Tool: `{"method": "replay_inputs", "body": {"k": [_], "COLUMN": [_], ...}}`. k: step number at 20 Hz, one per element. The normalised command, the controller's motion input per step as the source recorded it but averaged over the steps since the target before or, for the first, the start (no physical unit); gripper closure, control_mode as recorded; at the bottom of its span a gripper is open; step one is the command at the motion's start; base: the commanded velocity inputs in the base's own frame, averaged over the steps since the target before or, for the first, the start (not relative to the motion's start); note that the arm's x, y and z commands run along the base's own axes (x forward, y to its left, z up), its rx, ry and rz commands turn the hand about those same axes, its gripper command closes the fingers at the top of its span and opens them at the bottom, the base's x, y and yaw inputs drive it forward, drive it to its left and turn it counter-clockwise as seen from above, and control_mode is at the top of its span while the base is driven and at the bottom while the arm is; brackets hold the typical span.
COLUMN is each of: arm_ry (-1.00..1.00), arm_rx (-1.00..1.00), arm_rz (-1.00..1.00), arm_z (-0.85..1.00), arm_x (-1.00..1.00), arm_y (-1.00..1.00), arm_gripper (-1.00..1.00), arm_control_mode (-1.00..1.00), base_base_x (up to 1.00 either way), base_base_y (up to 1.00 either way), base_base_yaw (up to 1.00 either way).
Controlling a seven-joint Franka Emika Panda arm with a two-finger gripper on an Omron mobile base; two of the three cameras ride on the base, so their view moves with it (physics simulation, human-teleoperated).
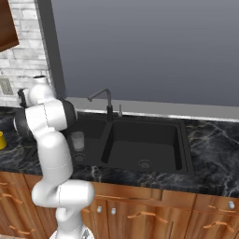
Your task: Place the glass cup in the left basin and the mug in the right basin of the sink.
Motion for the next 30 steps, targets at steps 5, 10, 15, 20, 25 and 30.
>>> {"method": "replay_inputs", "body": {"k": [5, 10, 15, 20, 25, 30], "arm_ry": [0.00, 0.01, 0.00, 0.00, 0.01, 0.01], "arm_rx": [0.09, 0.07, 0.02, -0.03, -0.01, 0.00], "arm_rz": [0.18, 0.24, 0.30, 0.24, 0.11, -0.01], "arm_z": [0.28, 0.28, 0.01, -0.17, -0.03, -0.08], "arm_x": [-0.54, -0.45, -0.47, -0.37, -0.15, -0.10], "arm_y": [0.53, 0.46, 0.50, 0.56, 0.54, 0.38], "arm_gripper": [-1.00, -1.00, -1.00, -1.00, -1.00, -1.00], "arm_control_mode": [-1.00, -1.00, -1.00, -1.00, -1.00, -1.00], "base_base_x": [0.00, 0.00, 0.00, 0.00, 0.00, 0.00], "base_base_y": [0.00, 0.00, 0.00, 0.00, 0.00, 0.00], "base_base_yaw": [0.00, 0.00, 0.00, 0.00, 0.00, 0.00]}}
